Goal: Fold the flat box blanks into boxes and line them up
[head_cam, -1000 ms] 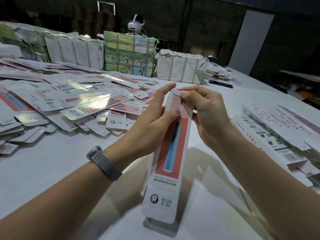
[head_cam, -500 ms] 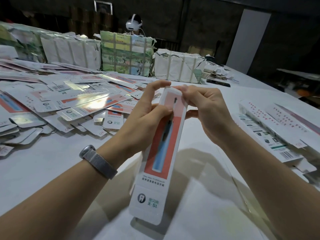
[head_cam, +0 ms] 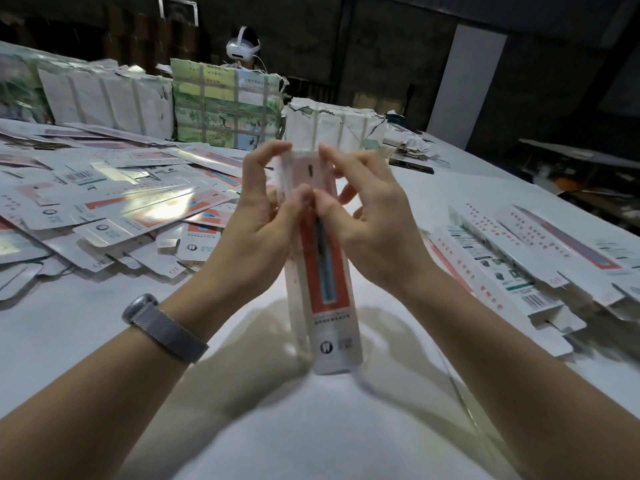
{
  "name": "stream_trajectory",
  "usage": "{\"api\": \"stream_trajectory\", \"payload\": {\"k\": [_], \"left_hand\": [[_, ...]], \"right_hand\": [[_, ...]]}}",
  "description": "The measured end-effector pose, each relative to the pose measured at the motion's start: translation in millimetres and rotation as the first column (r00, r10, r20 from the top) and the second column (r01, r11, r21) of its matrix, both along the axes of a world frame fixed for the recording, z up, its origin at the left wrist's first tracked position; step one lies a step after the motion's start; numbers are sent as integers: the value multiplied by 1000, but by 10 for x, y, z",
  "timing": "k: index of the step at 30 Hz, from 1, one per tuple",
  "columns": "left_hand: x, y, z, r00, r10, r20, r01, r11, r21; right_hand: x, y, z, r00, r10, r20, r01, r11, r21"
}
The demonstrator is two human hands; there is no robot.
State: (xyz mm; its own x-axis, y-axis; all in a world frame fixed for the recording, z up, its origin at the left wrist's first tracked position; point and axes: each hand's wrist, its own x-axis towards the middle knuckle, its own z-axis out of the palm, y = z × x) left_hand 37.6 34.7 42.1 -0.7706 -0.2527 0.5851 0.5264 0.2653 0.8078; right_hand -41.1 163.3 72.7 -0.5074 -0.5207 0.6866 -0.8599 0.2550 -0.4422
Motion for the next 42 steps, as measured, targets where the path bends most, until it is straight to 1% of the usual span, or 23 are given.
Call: {"api": "stream_trajectory", "payload": {"k": [2,3,5,7,8,10,13,14,16,19,21,24,27,29,31,32,34,36,37,39,40,41,42], "left_hand": [[8,-14,-1,995,-87,46,84,995,51],[9,-14,-8,988,-129,84,125,991,44],[12,2,-35,977,-164,135,171,984,-40],[32,17,-61,981,-123,150,146,977,-155],[39,10,-75,984,-88,154,116,976,-183],[47,-35,-97,990,-41,131,63,984,-164],[29,-117,-92,998,1,65,5,996,-93],[24,-132,-87,999,15,50,-12,997,-75],[16,-148,-78,999,41,30,-39,998,-48],[-2,-169,-80,997,68,40,-67,997,-27],[-15,-197,-94,994,92,64,-91,996,-15],[-26,-249,-107,985,147,93,-145,989,-28],[-38,-309,-111,974,197,116,-193,980,-39],[-39,-332,-114,966,222,131,-219,975,-37],[-54,-342,-120,959,247,138,-242,969,-54],[-54,-346,-114,956,257,140,-250,966,-67],[-49,-354,-94,946,285,153,-272,957,-101],[-62,-386,-76,920,352,172,-326,931,-163],[-71,-412,-71,896,410,169,-370,901,-226],[-78,-512,-87,815,559,154,-462,786,-412],[-75,-587,-105,747,645,161,-489,697,-524],[-71,-674,-126,655,733,180,-489,594,-639],[-58,-759,-152,550,807,215,-450,503,-738]], "right_hand": [[7,25,54,999,-45,-29,49,988,148],[-12,56,96,996,-76,-43,84,975,207],[-83,142,187,991,-133,-25,134,944,302],[-220,254,259,970,-243,10,218,889,402],[-315,322,285,945,-326,20,283,850,445],[-541,503,318,862,-505,42,410,744,527],[-909,803,287,696,-718,-8,546,522,656],[-1019,881,252,650,-759,-34,580,467,667],[-1186,986,185,582,-810,-77,651,406,641],[-1315,1088,124,528,-833,-166,732,346,587],[-1365,1155,101,503,-839,-207,772,328,545],[-1424,1233,91,479,-860,-176,804,349,481],[-1425,1264,106,448,-881,-148,810,331,483],[-1393,1218,137,476,-867,-150,787,343,513],[-1299,1106,192,532,-825,-192,774,382,504],[-1233,1020,215,570,-789,-228,776,425,467],[-1052,820,233,666,-694,-273,739,563,370],[-833,619,201,775,-579,-251,631,711,308],[-724,530,177,824,-520,-223,566,770,296],[-523,364,124,899,-406,-167,438,853,284],[-432,278,110,926,-348,-145,376,882,285],[-346,192,109,949,-291,-125,315,903,292],[-264,107,115,966,-236,-105,257,918,302]]}}
